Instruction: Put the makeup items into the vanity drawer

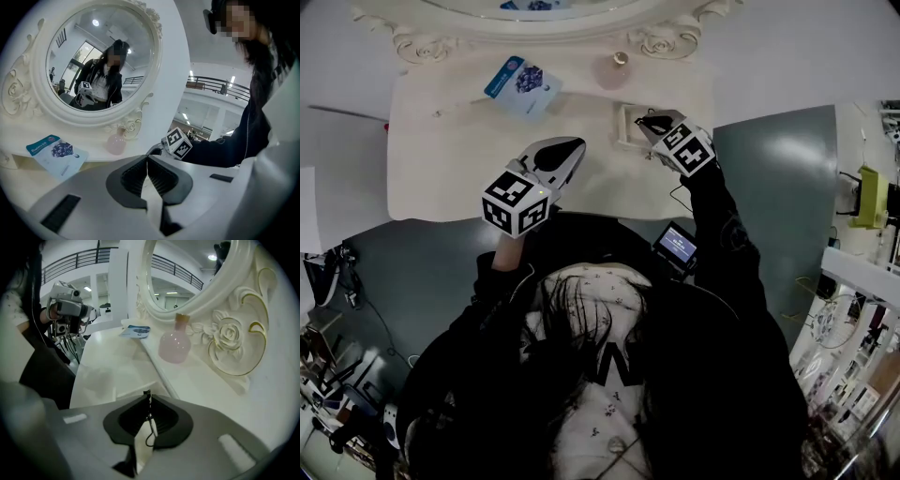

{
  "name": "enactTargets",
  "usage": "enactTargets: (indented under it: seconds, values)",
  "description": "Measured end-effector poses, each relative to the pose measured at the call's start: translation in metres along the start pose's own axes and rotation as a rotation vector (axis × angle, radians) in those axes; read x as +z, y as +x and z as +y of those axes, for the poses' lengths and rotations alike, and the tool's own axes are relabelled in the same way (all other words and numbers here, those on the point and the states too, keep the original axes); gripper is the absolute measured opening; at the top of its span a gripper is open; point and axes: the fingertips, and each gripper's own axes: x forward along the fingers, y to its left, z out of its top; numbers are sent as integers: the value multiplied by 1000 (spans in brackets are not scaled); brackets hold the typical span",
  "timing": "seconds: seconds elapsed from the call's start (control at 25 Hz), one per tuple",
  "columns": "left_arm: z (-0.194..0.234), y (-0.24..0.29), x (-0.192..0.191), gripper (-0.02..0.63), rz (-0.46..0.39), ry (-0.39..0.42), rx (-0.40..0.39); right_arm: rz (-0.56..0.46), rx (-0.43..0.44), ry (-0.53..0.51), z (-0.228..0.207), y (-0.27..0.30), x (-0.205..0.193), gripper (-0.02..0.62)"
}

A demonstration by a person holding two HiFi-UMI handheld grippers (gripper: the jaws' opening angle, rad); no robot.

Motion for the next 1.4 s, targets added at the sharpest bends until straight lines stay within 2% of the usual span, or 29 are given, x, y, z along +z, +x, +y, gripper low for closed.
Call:
enactTargets:
  seconds: [0.4,0.64,0.8,0.88,1.04,1.24,1.4]
  values:
    - [20,-10,0,0,-12,-28,24,172,45,-27,8,37,-29,31]
    - [26,-16,-2,0,-11,-33,34,208,53,-36,0,54,-36,34]
    - [28,-20,-3,0,-9,-30,38,210,61,23,-1,58,-38,61]
    - [29,-24,-3,0,-9,-28,43,190,64,71,-2,56,-35,105]
    - [33,-32,-2,0,-9,-26,51,119,5,144,-8,37,-24,106]
    - [35,-36,-2,-1,-3,-20,42,-76,-92,277,-3,-5,3,106]
    - [28,-35,-3,0,11,-6,5,-203,-148,340,18,-36,21,106]
